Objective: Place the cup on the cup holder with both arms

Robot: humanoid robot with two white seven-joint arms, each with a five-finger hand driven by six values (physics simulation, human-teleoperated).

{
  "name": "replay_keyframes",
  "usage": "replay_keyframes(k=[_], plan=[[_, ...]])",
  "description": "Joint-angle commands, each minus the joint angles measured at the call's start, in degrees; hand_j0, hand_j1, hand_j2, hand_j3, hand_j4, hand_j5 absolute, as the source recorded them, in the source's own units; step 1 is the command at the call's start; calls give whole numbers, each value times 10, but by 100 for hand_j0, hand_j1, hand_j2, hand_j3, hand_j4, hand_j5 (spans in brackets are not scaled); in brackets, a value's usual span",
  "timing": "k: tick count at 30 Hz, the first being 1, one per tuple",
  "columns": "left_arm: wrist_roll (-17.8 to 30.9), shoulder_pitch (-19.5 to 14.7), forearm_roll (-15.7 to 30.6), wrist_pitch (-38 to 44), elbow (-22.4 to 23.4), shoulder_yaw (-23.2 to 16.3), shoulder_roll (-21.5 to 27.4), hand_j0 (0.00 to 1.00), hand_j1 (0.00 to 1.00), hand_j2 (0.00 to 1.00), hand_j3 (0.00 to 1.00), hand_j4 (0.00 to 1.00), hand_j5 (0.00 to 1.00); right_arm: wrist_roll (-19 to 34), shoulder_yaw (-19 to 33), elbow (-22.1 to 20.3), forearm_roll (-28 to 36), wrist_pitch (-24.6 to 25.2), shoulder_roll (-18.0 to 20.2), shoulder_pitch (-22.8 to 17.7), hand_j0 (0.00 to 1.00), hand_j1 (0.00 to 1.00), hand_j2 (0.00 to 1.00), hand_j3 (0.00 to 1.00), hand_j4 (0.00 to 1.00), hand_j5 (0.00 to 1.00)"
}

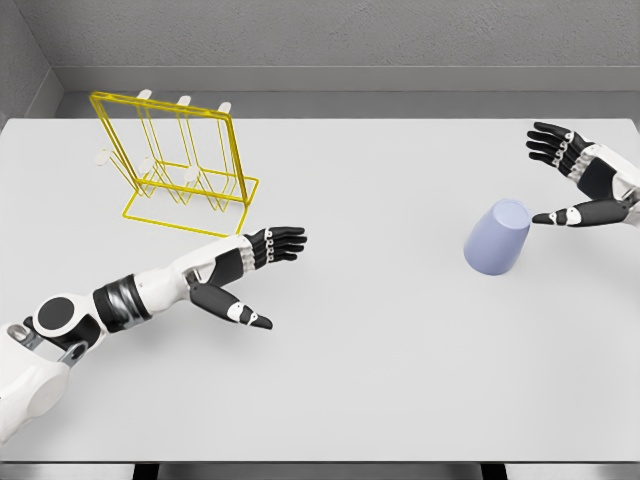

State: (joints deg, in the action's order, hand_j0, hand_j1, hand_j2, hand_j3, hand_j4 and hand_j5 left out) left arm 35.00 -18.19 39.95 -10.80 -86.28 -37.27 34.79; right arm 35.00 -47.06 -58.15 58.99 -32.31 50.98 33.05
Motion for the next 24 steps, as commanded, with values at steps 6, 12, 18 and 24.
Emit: replay_keyframes(k=[6,12,18,24], plan=[[0,-1,2,0,1,0,0,100,100,100,100,100,100,0,3,0,2,0,3,0,100,100,100,100,100,100],[0,-1,2,0,1,0,-1,100,100,100,100,100,100,0,2,0,3,-27,5,-17,100,100,100,100,100,100],[0,-1,2,0,2,0,-1,100,100,100,100,100,100,0,4,3,5,-27,7,-32,100,100,100,100,100,100],[0,-1,2,0,3,0,0,100,100,100,100,100,100,0,3,9,5,-27,3,-50,100,100,100,100,100,100]])
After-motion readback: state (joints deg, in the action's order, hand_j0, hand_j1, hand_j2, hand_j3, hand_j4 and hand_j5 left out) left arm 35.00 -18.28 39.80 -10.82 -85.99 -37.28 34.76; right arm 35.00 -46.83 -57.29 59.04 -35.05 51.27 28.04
